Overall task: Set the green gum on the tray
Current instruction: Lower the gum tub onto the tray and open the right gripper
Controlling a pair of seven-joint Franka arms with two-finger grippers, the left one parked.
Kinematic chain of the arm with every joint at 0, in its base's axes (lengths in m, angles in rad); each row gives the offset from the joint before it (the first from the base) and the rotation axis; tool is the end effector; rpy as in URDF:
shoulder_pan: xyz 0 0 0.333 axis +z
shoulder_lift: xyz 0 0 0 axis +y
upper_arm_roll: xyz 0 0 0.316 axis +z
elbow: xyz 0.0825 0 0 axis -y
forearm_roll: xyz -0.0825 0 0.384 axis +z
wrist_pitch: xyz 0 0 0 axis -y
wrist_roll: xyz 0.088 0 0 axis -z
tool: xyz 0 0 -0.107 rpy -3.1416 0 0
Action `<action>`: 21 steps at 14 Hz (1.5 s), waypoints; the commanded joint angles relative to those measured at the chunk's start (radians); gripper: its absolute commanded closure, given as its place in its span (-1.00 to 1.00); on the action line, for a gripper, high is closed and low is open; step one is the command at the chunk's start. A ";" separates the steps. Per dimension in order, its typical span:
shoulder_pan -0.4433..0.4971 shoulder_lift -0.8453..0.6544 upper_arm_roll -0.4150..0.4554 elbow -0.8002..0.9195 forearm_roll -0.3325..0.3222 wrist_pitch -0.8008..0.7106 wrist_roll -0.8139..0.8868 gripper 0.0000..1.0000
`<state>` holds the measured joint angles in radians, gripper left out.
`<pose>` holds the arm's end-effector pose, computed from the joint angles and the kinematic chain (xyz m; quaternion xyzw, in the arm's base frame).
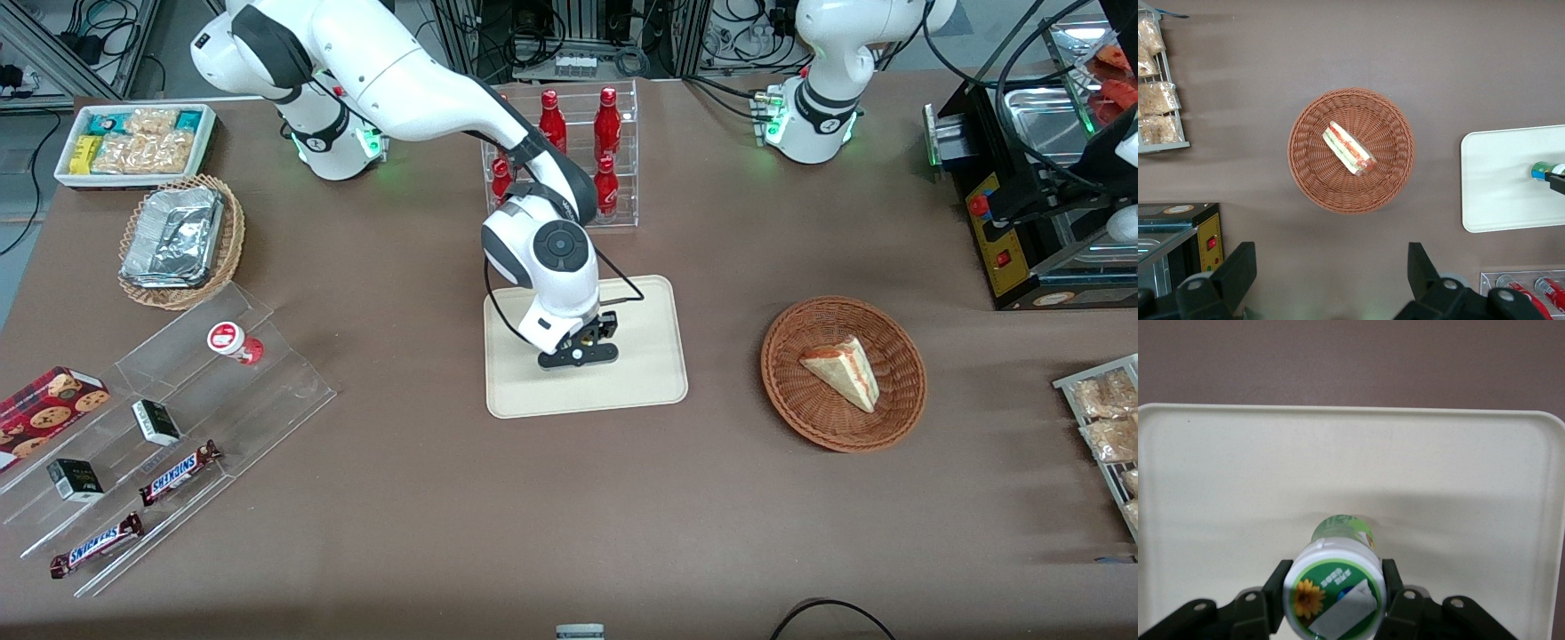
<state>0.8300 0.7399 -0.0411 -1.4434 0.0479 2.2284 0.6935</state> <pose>0.5082 0.5219 0.2549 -0.9990 -0.0392 -0.0132 0.0196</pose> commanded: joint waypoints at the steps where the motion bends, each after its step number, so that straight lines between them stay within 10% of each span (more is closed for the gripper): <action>1: 0.017 0.021 -0.008 0.031 0.006 -0.012 0.017 1.00; 9: 0.023 0.039 -0.008 0.017 0.016 -0.006 0.018 0.83; 12: 0.023 0.041 -0.008 0.017 0.017 -0.001 0.018 -0.96; 21: -0.112 -0.279 -0.003 -0.052 0.038 -0.200 -0.064 -0.98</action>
<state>0.7576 0.6127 -0.0524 -1.4324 0.0510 2.1285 0.6835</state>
